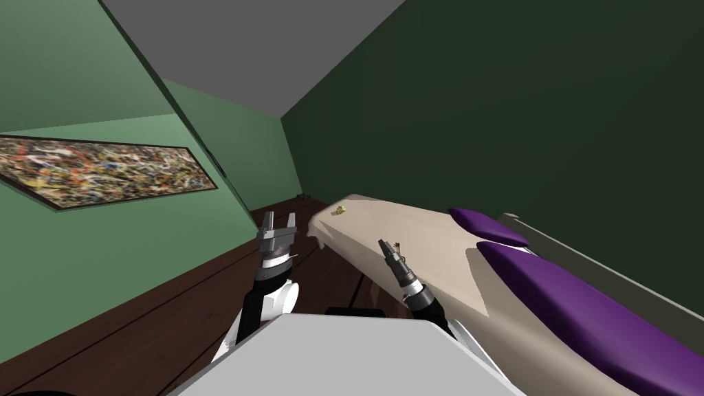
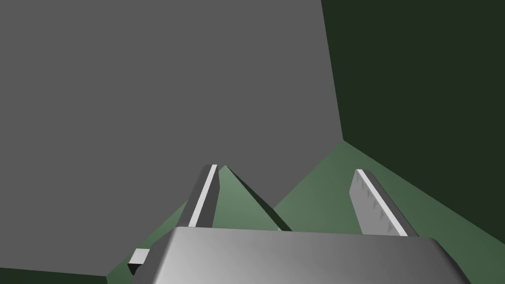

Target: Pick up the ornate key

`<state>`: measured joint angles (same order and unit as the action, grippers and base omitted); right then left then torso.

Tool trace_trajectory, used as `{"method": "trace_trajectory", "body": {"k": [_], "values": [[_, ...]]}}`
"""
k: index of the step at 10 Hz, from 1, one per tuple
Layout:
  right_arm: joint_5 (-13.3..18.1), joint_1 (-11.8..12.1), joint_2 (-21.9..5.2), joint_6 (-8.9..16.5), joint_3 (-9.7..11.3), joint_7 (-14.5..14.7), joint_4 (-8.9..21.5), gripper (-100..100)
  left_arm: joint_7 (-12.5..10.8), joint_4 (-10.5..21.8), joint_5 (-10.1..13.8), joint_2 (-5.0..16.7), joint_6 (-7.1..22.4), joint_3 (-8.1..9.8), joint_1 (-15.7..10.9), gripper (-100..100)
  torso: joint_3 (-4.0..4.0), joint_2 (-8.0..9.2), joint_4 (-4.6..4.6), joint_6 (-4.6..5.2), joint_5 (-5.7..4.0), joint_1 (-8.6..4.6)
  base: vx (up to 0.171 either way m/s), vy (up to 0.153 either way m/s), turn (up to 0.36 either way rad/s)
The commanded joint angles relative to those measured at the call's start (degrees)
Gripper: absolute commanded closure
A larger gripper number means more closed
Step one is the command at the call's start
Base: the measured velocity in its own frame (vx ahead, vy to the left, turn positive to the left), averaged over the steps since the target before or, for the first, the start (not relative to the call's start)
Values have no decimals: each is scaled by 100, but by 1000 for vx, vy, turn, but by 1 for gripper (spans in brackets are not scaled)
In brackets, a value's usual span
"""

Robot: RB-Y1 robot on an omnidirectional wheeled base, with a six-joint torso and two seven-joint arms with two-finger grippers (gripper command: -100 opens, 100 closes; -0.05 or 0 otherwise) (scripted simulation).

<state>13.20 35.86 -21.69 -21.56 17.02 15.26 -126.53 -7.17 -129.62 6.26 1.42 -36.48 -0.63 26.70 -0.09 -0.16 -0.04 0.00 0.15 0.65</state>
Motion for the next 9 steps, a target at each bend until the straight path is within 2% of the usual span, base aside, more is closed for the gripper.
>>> {"method": "trace_trajectory", "body": {"k": [1, 3, 4, 5, 6, 7, 8, 9], "values": [[121, -84, -172, 178, 122, 116, 22, -100, 0, 0, 0, 0, 0, 0, 0, 0, 0, 0, 0, 0, 0, 0, 34, 153, -30], [511, -22, -561, 293, 492, 496, 245, -100, 0, 0, 0, 0, 0, 0, 0, 0, 0, 0, 0, -1, -2, -14, 43, 136, -30], [560, -22, -666, 293, 492, 505, 245, -100, 0, 0, 0, 0, 0, 0, 0, 0, -3, -6, -1, 0, -2, -16, 46, 112, -14], [756, -4, -921, 348, 681, 709, 370, -100, 0, 0, 0, 1, 0, 1, 0, 0, -3, -5, -1, -1, -3, -23, 68, 112, -18], [804, -4, -923, 348, 681, 710, 370, -100, 0, 0, 0, 1, 0, 1, 0, 0, -6, -12, -2, 0, -4, -25, 55, 82, -14], [1035, 5, -1176, 401, 871, 921, 503, -100, 0, 0, 0, 1, 0, 1, 0, 0, -5, -9, -2, 0, -5, -35, 58, 90, -17], [1065, 5, -1185, 401, 871, 921, 503, -100, 0, 0, 0, 1, 0, 1, 0, 0, -6, -11, -2, -1, -6, -34, 37, 80, -11], [1298, 5, -1434, 452, 1062, 1137, 642, -100, 0, 0, 0, 1, 0, 1, 0, 0, -3, -4, -1, -1, -6, -38, 40, 93, -15]]}}
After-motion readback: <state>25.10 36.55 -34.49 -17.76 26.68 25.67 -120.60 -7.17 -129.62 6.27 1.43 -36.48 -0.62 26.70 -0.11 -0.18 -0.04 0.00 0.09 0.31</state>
